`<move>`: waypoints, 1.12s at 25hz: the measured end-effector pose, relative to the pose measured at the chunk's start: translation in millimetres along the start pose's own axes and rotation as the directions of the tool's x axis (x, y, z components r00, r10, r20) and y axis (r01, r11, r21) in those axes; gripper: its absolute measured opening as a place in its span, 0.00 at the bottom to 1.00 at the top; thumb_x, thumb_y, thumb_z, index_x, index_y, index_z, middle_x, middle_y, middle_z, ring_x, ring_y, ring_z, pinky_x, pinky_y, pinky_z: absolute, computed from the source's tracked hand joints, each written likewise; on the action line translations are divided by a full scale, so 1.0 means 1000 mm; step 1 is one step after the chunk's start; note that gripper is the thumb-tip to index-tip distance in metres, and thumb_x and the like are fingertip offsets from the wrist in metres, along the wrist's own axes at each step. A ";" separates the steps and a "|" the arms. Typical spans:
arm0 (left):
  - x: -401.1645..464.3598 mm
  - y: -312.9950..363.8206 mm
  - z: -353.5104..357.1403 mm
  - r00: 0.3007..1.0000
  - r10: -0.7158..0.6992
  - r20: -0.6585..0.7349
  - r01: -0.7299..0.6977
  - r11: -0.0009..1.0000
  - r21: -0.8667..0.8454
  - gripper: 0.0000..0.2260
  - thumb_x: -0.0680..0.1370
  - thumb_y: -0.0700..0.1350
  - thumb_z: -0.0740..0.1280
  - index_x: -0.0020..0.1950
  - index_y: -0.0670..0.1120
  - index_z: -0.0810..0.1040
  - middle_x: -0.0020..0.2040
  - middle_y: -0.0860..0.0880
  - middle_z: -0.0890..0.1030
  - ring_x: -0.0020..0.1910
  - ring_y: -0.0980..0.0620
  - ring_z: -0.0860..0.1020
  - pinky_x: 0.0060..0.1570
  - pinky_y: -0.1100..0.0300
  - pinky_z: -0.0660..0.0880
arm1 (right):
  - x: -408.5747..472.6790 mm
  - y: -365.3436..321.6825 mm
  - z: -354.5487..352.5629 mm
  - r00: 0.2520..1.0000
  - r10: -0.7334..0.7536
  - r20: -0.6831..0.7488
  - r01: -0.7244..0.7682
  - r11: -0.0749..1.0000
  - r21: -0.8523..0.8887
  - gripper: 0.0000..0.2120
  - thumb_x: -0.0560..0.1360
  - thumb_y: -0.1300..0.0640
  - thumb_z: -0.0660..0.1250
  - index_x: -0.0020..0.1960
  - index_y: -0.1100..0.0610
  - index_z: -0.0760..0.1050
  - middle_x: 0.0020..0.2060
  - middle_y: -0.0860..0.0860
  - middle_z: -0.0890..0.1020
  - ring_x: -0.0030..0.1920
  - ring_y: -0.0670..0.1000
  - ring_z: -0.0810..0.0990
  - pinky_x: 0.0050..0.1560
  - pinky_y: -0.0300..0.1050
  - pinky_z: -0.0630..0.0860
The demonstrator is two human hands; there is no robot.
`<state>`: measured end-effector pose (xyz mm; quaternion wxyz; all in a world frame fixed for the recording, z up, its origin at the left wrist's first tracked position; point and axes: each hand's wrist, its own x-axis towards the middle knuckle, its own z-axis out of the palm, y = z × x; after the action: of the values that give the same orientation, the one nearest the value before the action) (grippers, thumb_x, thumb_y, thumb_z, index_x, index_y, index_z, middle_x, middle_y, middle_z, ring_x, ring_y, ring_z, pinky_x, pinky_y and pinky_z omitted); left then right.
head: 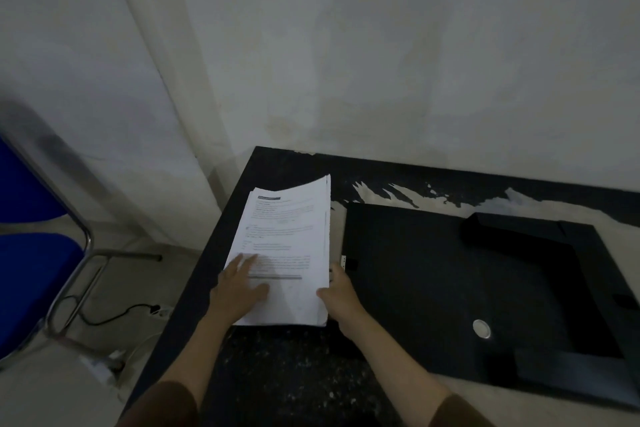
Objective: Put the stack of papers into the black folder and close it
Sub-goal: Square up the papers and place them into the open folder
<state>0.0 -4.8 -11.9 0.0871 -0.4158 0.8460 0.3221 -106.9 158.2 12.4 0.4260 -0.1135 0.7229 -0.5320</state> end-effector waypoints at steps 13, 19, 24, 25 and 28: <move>-0.032 0.117 0.062 0.969 0.232 0.082 -0.113 0.716 -0.689 0.29 0.76 0.27 0.62 0.74 0.47 0.63 0.70 0.46 0.69 0.63 0.53 0.68 0.66 0.55 0.68 | -0.067 0.047 -0.180 0.972 -0.009 -0.233 -0.056 0.962 -0.267 0.19 0.76 0.68 0.57 0.65 0.55 0.66 0.54 0.49 0.74 0.56 0.50 0.74 0.50 0.39 0.73; -0.047 0.151 0.093 0.965 0.248 0.085 -0.136 0.751 -0.647 0.32 0.76 0.26 0.60 0.77 0.46 0.58 0.73 0.43 0.69 0.69 0.51 0.67 0.74 0.50 0.63 | -0.096 0.083 -0.234 0.766 -0.314 -0.561 -0.210 0.702 -0.680 0.19 0.76 0.58 0.65 0.66 0.57 0.71 0.61 0.57 0.76 0.65 0.60 0.70 0.62 0.57 0.70; -0.051 0.174 0.109 0.959 0.264 0.103 -0.144 0.767 -0.625 0.32 0.78 0.28 0.59 0.78 0.48 0.55 0.73 0.44 0.69 0.68 0.53 0.68 0.73 0.51 0.63 | -0.123 0.121 -0.257 0.679 -0.230 -0.697 -0.488 0.567 -0.663 0.32 0.75 0.33 0.44 0.73 0.46 0.60 0.75 0.56 0.61 0.76 0.62 0.53 0.70 0.72 0.50; -0.051 0.179 0.113 0.957 0.267 0.114 -0.140 0.770 -0.623 0.32 0.78 0.29 0.59 0.78 0.48 0.54 0.73 0.44 0.68 0.68 0.52 0.67 0.73 0.51 0.63 | -0.124 0.126 -0.257 0.695 -0.218 -0.685 -0.494 0.547 -0.676 0.39 0.70 0.29 0.34 0.73 0.45 0.59 0.76 0.56 0.60 0.76 0.63 0.53 0.68 0.74 0.50; -0.053 0.194 0.123 0.944 0.298 0.142 -0.150 0.771 -0.619 0.31 0.78 0.30 0.60 0.77 0.50 0.57 0.71 0.46 0.71 0.64 0.55 0.68 0.71 0.51 0.65 | -0.125 0.128 -0.254 0.723 -0.172 -0.669 -0.503 0.533 -0.680 0.40 0.71 0.30 0.28 0.72 0.45 0.61 0.72 0.59 0.66 0.72 0.68 0.61 0.63 0.80 0.57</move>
<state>-128.2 192.2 5.9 0.0096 -0.2769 0.7276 0.6276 -180.9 458.1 -18.3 0.0836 -0.0266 0.9929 -0.0803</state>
